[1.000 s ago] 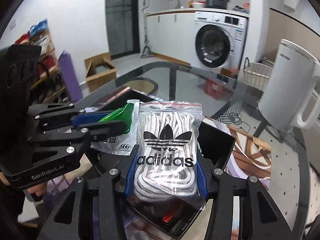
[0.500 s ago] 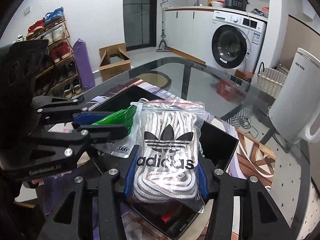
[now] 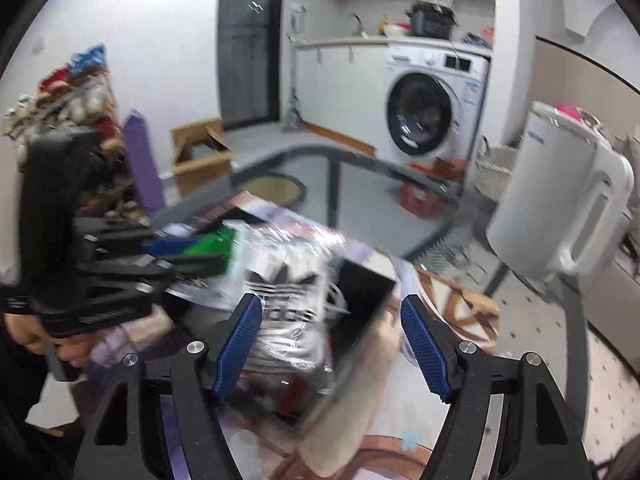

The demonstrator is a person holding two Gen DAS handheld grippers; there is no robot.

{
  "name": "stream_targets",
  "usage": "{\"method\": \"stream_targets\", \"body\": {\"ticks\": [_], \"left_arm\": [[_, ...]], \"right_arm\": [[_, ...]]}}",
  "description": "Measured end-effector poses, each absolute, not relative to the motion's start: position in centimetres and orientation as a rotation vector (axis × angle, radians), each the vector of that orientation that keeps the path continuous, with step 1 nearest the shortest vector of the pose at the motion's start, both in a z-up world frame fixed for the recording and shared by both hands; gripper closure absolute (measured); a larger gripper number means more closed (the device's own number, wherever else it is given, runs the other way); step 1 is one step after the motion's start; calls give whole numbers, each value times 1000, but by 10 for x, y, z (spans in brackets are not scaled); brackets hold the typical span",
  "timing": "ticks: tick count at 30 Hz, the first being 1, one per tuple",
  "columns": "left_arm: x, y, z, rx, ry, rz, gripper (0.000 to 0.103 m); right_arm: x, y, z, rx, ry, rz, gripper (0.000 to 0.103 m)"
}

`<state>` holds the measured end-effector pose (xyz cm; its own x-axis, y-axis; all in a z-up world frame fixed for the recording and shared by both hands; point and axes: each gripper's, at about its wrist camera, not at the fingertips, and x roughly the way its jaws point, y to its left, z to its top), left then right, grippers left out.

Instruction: Organize soft objects

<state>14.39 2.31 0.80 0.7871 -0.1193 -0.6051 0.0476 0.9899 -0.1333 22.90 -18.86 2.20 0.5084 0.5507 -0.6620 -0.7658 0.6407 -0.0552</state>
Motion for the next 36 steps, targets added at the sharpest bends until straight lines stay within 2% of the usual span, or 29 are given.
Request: {"method": "stream_targets", "body": {"ticks": [3,7,10,12,16,22,24,26,28,29,36], "left_arm": [[146,23,6,-112,662,-85,83],[147,20,5,-94,664,-90,83],[147,18,5,-73,661,-80,82],[146,19,6,-76,662,-80,77],[141,17,8,-73,669,-87,55],[130,11,13,-47,662,-89,51],[124,9,15,-48,654,-87,44],[117,9,17,-57,636,-88,16],[108,9,21,-65,598,-83,4],[103,9,23,-64,583,-81,2],[85,10,17,-37,565,-39,0]], "right_arm": [[230,-186,17,-369,661,795,23],[234,-174,1,-412,719,768,23],[230,-172,0,-402,695,775,23],[229,-171,1,-399,692,774,23],[221,-178,10,-379,653,793,19],[201,-196,21,-334,577,793,6],[196,-202,23,-320,563,789,3],[191,-209,23,-303,558,780,1],[186,-215,22,-278,551,776,1],[184,-217,21,-271,551,777,1],[165,-226,13,-247,538,777,1]]}}
